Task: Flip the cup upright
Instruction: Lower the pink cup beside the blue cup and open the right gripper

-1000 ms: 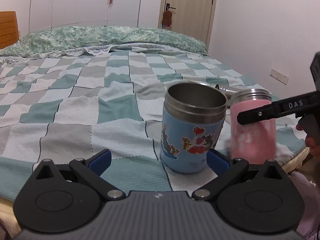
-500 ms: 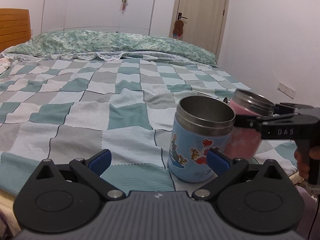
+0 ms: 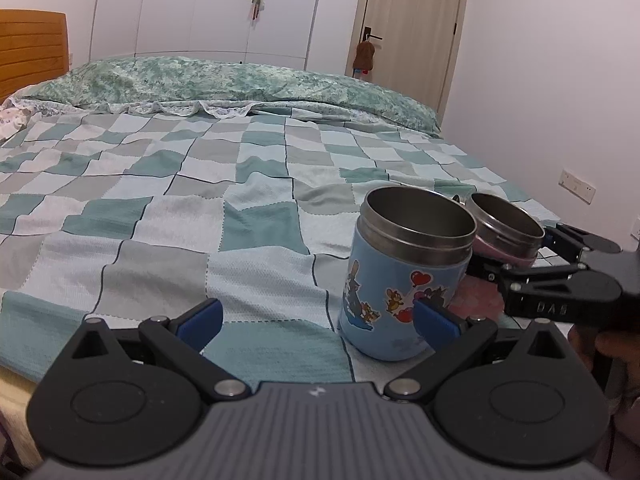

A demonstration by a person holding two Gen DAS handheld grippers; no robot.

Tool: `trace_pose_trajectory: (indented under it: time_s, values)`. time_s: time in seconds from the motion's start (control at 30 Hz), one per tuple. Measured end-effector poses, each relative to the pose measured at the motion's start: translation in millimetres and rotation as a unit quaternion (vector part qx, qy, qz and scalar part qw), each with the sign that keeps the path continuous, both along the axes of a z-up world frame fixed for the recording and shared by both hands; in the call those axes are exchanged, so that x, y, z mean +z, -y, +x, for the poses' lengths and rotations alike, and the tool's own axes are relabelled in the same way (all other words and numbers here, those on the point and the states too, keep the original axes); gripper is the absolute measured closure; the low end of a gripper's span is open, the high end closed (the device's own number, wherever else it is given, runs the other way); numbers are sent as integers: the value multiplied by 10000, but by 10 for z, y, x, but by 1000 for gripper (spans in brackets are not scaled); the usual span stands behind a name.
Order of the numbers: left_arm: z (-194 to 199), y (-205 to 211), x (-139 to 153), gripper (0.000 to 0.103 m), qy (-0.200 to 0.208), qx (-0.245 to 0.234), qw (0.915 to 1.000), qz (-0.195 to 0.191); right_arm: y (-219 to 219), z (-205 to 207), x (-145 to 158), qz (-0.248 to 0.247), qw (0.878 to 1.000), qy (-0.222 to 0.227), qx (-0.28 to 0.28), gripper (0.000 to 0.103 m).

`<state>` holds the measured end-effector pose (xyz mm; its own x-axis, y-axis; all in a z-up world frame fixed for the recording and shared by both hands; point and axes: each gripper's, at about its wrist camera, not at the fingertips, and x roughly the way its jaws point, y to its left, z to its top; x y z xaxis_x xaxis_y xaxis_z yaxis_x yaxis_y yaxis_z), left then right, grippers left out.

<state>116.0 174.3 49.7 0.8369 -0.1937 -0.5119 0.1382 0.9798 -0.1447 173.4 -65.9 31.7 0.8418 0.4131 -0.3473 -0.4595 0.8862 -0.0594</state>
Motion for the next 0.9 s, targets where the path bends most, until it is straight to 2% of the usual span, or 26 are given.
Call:
trace_pose_trajectory:
  time_s: [0.13,0.3,0.37,0.4,0.5,0.67,0.83,0.9]
  values:
    - [-15,18,4,0,10,13,10000,16,-20,-89,-52,-74,9997,218,37,18]
    - [-77,57,39,0,59,51,10000,37,60,-139,-35,119,9997,208,42,18]
    - [-141,98,69,0,129,34,9999,48,124,-205,-5,240,9992,313,-7,9]
    - [-179,125,87,0,170,26,9998,60,157,-229,16,279,9989,384,-37,7]
    - [-341,267,158,0,429,-12,9990,100,328,-394,94,514,9971,564,-21,1]
    - [-650,671,222,0,1011,6,9947,168,653,-786,123,640,9923,1043,-211,0]
    - [-846,1041,103,0,1398,77,9901,-89,980,-1123,0,651,9895,1194,-499,0]
    - [-900,1191,21,0,1595,105,9871,14,1077,-1210,-61,612,9887,1227,-607,0]
